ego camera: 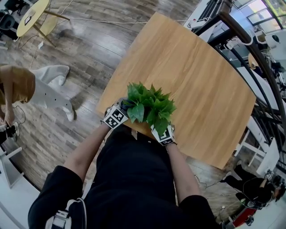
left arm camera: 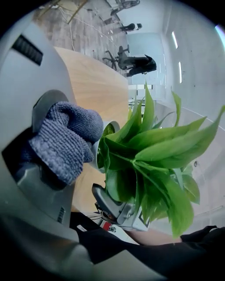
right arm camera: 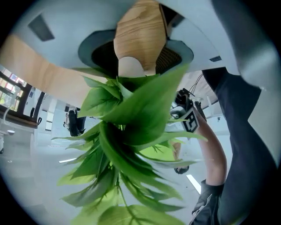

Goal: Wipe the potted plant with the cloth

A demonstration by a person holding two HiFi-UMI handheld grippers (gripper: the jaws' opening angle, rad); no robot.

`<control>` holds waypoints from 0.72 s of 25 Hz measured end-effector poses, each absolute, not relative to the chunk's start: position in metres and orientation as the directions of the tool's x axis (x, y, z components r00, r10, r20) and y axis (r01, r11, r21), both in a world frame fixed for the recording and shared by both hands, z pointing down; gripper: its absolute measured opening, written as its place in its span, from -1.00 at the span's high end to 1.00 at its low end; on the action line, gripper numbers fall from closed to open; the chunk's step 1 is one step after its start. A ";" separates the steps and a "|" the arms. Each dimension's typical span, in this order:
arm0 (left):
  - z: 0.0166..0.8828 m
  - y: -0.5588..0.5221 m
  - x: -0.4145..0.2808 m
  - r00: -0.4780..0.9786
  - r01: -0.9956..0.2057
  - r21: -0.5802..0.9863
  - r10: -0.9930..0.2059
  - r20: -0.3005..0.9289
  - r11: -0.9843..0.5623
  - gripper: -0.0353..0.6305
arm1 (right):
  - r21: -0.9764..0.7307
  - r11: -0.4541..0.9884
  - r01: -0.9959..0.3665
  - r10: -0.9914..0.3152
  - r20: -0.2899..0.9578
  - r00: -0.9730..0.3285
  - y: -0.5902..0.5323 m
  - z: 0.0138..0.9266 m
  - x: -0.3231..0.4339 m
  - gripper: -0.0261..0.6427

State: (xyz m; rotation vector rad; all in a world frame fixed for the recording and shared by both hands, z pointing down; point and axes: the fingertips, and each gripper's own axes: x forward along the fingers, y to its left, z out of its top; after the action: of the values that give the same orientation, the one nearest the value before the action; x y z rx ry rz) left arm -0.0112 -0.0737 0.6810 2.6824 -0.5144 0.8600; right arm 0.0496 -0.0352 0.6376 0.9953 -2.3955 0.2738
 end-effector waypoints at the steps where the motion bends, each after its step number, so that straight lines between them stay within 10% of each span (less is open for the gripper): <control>1: 0.681 -0.077 -0.012 0.756 -0.418 0.154 -0.249 0.605 -0.895 0.42 | 0.013 0.714 -0.700 -0.591 0.547 -0.593 -0.032 0.638 0.049 0.17; 18: 0.678 -0.072 -0.003 0.771 -0.375 0.141 -0.223 0.597 -0.916 0.42 | 0.000 0.697 -0.717 -0.613 0.520 -0.595 -0.059 0.634 0.065 0.17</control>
State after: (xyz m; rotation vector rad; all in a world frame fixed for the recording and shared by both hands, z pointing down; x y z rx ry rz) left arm -0.0032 -0.0717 0.6778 2.7131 -0.4663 0.8684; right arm 0.0653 -0.0595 0.6342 1.0214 -2.4167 0.2863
